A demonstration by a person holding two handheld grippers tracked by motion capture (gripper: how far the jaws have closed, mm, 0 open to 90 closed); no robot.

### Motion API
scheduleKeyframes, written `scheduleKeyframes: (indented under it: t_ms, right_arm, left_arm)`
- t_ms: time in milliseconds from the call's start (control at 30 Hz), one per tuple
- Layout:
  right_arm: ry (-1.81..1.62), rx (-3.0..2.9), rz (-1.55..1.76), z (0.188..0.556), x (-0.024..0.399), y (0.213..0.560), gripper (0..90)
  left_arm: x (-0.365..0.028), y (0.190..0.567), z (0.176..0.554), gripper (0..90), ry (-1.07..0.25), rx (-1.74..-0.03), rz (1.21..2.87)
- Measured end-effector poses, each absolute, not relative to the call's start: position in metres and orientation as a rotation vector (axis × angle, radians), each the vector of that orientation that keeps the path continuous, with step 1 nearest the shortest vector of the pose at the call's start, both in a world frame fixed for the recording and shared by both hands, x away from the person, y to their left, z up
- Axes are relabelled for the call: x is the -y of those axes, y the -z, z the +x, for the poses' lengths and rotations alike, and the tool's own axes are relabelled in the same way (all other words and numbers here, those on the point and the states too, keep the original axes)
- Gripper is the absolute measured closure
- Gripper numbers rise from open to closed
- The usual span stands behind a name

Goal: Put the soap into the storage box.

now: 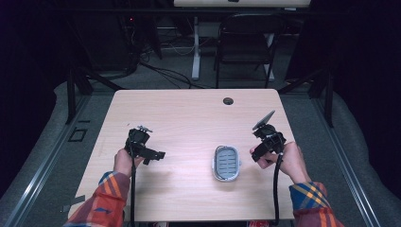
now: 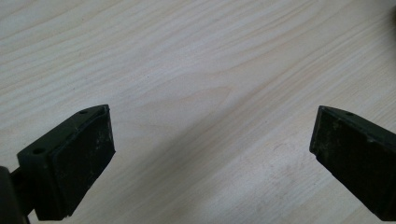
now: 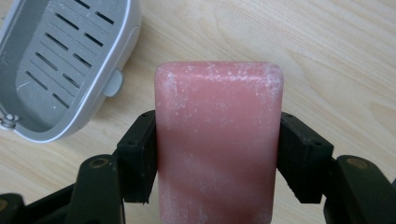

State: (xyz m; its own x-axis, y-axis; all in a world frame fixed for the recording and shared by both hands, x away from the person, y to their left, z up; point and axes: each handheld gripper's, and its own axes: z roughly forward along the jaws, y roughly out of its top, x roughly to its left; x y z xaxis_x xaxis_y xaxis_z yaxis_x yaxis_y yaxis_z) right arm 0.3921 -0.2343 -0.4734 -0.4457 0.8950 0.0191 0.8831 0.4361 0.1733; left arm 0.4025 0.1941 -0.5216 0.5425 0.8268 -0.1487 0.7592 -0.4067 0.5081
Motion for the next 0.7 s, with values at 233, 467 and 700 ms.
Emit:
scheduleKeyframes:
  t_ms: [233, 467, 700]
  right_arm:
    - [-0.252, -2.596, 1.596, 0.391, 0.229, 0.468, 37.0]
    - [-0.249, -2.609, 1.577, 0.393, 0.224, 0.462, 37.0]
    - [-0.219, -2.636, 1.526, 0.396, 0.218, 0.451, 37.0]
  left_arm:
    - [-0.195, 0.522, 0.402, 0.0, -0.166, -1.28, 2.252]
    - [-0.194, 0.521, 0.402, 0.0, -0.161, -1.28, 2.25]
    - [-0.194, 0.521, 0.402, 0.0, -0.159, -1.272, 2.254]
